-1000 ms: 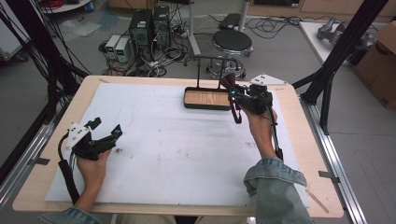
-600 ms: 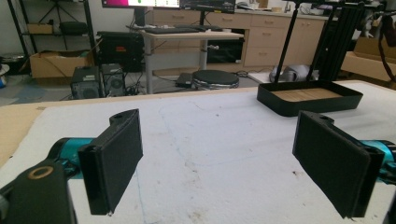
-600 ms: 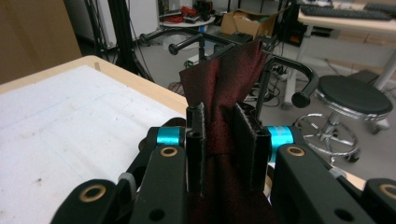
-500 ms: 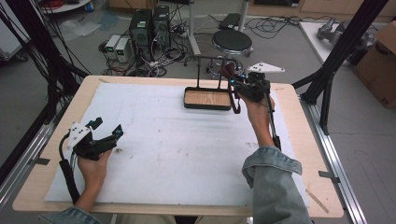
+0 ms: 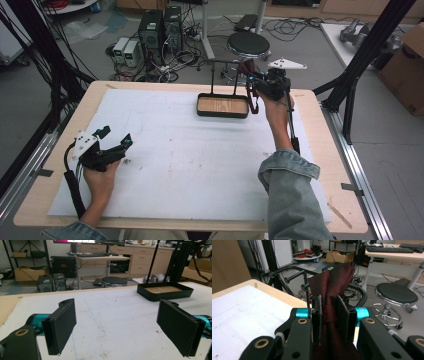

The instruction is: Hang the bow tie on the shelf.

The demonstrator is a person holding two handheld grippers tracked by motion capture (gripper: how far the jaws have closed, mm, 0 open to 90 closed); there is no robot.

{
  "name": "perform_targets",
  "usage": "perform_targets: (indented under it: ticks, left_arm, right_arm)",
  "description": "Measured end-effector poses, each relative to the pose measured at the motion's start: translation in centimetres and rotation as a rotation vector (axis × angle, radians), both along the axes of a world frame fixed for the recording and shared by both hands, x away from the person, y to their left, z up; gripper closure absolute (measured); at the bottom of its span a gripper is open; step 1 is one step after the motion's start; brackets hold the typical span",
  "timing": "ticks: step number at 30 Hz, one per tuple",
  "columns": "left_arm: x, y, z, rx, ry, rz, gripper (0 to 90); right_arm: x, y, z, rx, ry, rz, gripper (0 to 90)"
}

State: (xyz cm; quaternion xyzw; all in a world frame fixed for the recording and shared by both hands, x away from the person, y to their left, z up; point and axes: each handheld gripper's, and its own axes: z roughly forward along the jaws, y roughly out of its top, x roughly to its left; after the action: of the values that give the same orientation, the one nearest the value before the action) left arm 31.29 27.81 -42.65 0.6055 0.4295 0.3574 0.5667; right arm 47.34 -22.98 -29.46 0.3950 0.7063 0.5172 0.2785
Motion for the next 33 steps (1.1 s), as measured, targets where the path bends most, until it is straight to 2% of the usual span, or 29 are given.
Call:
perform_targets:
  ticks: [5,7,10,13,16,18,19,25,33]
  left_arm:
    - [0.0,0.0,0.0,0.001,0.002,0.000,16.3]
    - [0.0,0.0,0.0,0.002,0.001,0.000,16.3]
    - [-0.1,0.0,0.0,0.002,0.002,0.001,16.3]
    - [-0.1,0.1,0.0,0.001,0.001,0.003,16.3]
    - [-0.1,0.1,0.0,-0.001,-0.001,0.003,16.3]
    - [-0.1,0.1,0.0,-0.001,0.000,0.003,16.3]
    - [-0.1,0.1,0.0,0.004,0.001,0.002,16.3]
    - [-0.1,0.1,0.0,0.005,0.002,0.001,16.3]
    - [-0.1,0.1,-0.1,0.003,0.003,-0.002,16.3]
  right_arm:
    - [0.8,-0.1,-0.2,-0.004,-0.004,-0.028,75.0]
    - [1.1,-0.2,-0.1,-0.024,-0.003,-0.046,75.0]
    - [1.3,-0.6,-0.1,-0.008,-0.007,-0.069,75.0]
    - [1.5,-1.2,-0.3,-0.014,0.010,-0.103,75.0]
    - [1.8,-2.3,-0.5,0.004,0.023,-0.142,75.0]
    - [1.9,-2.4,-0.6,0.012,0.037,-0.147,74.9]
    - [2.0,-2.6,-0.8,-0.007,0.051,-0.164,74.9]
    - [2.4,-3.2,-1.5,0.007,0.086,-0.176,74.9]
    - [2.9,-3.1,-2.1,-0.024,0.107,-0.182,74.6]
